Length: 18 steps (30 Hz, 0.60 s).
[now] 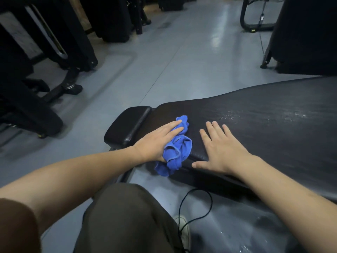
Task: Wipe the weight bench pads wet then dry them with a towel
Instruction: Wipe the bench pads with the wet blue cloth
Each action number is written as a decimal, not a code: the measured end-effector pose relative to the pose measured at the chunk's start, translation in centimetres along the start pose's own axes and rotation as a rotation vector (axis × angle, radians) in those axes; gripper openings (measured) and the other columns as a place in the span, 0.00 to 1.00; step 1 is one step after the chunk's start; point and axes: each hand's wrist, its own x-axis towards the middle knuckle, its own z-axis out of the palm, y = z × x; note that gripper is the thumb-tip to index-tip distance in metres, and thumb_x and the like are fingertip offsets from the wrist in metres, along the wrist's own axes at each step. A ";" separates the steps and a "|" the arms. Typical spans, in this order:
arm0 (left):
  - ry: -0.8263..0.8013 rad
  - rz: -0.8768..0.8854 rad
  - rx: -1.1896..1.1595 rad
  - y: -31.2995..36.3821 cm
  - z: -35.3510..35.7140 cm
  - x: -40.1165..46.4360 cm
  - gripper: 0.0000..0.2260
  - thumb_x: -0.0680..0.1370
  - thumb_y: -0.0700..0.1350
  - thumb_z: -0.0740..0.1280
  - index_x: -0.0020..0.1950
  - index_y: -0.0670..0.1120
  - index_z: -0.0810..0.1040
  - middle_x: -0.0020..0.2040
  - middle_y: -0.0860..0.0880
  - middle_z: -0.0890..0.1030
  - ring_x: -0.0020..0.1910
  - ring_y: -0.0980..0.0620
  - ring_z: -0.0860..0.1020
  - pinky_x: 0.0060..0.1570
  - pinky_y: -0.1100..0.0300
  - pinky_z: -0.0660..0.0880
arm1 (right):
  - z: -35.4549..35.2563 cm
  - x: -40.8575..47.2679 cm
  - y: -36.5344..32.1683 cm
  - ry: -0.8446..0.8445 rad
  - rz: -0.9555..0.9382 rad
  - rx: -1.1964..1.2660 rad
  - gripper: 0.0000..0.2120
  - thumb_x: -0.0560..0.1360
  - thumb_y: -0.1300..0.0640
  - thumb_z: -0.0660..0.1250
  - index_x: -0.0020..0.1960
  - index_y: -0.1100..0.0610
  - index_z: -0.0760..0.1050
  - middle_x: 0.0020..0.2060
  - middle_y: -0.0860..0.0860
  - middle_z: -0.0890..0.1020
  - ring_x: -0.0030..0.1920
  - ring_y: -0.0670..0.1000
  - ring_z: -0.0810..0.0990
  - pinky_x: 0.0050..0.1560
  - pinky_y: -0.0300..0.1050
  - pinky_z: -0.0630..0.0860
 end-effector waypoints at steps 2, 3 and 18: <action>-0.001 -0.042 -0.001 -1.4 0.3 -0.9 0.48 0.69 0.53 0.78 0.82 0.45 0.57 0.82 0.46 0.53 0.81 0.50 0.53 0.76 0.57 0.59 | -0.2 1.0 -1.0 -0.001 -0.016 0.003 0.55 0.72 0.22 0.51 0.81 0.61 0.41 0.80 0.64 0.41 0.80 0.62 0.39 0.78 0.60 0.42; -0.009 -0.068 -0.008 -2.2 0.3 -1.4 0.48 0.69 0.51 0.78 0.82 0.46 0.56 0.83 0.47 0.52 0.81 0.51 0.52 0.76 0.59 0.60 | -0.3 1.5 -1.5 -0.003 -0.025 0.005 0.55 0.72 0.23 0.51 0.81 0.61 0.41 0.80 0.64 0.41 0.80 0.62 0.39 0.78 0.60 0.42; -0.126 -0.446 -0.096 -14.1 1.4 -4.6 0.37 0.80 0.34 0.64 0.81 0.60 0.52 0.78 0.69 0.51 0.66 0.66 0.68 0.64 0.77 0.61 | 1.0 7.2 -4.5 0.045 -0.080 -0.071 0.54 0.73 0.24 0.50 0.80 0.63 0.38 0.79 0.65 0.41 0.79 0.64 0.38 0.78 0.63 0.42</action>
